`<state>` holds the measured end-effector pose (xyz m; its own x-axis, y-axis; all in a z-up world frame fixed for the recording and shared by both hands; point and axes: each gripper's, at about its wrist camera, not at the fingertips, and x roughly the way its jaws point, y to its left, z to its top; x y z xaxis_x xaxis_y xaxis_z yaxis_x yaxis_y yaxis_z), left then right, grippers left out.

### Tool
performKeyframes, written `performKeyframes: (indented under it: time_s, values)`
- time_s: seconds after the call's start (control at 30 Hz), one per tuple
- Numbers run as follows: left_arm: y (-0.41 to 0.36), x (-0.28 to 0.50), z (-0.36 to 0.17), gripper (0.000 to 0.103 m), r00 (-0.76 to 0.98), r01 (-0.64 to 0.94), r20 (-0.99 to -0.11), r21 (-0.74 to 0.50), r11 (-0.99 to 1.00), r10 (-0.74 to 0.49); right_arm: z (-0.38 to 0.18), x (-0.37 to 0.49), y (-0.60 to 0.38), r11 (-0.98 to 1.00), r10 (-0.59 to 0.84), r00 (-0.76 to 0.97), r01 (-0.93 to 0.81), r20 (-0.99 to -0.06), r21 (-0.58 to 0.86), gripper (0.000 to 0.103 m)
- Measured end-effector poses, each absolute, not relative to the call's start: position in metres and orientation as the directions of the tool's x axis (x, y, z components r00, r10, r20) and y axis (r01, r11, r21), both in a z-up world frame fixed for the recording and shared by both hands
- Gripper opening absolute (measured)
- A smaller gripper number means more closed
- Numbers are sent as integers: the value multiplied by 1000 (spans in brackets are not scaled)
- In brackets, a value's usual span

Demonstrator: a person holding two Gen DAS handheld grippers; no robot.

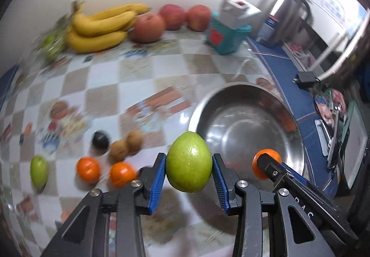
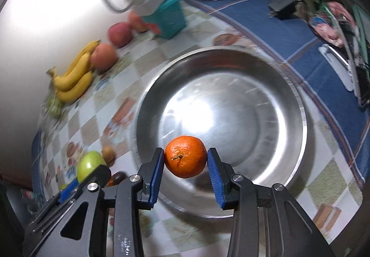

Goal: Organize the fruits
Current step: 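Carry the green pear and the orange in both tools over the steel plate, then open both tools to drop the pear and orange into the steel plate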

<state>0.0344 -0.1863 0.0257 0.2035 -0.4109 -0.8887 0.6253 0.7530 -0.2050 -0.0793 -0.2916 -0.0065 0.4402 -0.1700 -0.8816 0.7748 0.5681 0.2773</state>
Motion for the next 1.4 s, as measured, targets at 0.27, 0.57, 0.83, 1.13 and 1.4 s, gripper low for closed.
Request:
performKeyframes:
  time_s: [0.27, 0.57, 0.83, 1.13, 1.4]
  values:
    - [-235, 21, 5, 42, 171, 699, -899, -177, 693, -402, -22, -102, -326, 452, -220, 364, 860, -905, 236, 40]
    - [-246, 18, -15, 42, 152, 712, -914, -162, 683, -376, -40, -106, -336, 411, -201, 317, 886, -927, 214, 41]
    - [-244, 17, -7, 45, 177, 711, -907, -151, 686, -383, -42, -104, -336, 416, -201, 312, 885, -929, 207, 41]
    - [-231, 24, 16, 65, 203, 682, -894, -165, 713, -401, -24, -107, -334, 432, -243, 329, 879, -913, 201, 41]
    - [-188, 50, 25, 82, 300, 548, -913, -72, 833, -277, -7, -98, -321, 491, -266, 340, 853, -902, 177, 41]
